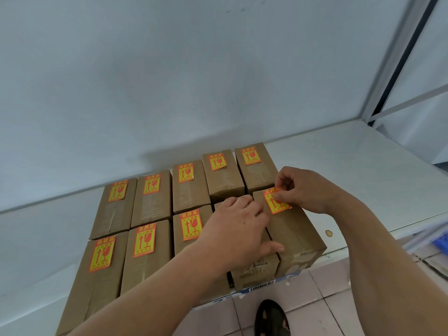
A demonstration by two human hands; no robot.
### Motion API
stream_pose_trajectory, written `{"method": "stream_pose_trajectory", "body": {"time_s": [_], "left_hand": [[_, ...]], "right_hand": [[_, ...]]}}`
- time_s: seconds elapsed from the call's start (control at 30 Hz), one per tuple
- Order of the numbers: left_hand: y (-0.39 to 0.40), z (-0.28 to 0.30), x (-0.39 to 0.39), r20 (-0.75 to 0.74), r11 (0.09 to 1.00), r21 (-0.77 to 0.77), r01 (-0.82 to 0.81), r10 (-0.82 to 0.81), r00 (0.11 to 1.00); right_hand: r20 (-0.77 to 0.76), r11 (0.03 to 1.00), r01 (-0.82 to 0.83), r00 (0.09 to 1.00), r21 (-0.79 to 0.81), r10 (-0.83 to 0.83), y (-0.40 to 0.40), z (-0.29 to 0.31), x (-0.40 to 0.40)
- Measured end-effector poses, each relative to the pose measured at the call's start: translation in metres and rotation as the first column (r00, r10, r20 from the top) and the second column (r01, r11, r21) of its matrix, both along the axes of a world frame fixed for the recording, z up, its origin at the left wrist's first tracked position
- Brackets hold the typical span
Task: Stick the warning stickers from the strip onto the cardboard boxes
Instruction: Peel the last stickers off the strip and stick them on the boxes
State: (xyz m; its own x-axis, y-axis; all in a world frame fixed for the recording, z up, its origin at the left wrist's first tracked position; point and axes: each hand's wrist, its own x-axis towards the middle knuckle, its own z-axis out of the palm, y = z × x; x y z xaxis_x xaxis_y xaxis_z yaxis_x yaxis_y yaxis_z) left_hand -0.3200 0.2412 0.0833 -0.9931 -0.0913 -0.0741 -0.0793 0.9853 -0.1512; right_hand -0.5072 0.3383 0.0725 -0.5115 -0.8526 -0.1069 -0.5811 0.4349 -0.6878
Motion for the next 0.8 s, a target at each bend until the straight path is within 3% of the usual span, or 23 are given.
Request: {"method": "stream_pose_trajectory", "body": {"time_s": [0.23,0.5,0.8], "left_hand": [[0.000,0.000,0.001,0.021,1.000,0.003,-0.010,0.010,1.000],[0.002,0.004,0.003,0.054,0.999,0.029,-0.034,0.032,0.998],[0.003,0.002,0.004,0.060,0.997,0.061,-0.050,0.046,0.997]], "right_hand": [[-0.046,1.000,-0.007,0.999,0.025,0.008,-0.002,-0.004,0.003],[-0.051,0.998,-0.009,0.999,-0.060,0.006,0.007,-0.012,0.007],[-0.078,1.000,0.000,0.997,0.014,0.001,0.021,-0.020,0.014]]}}
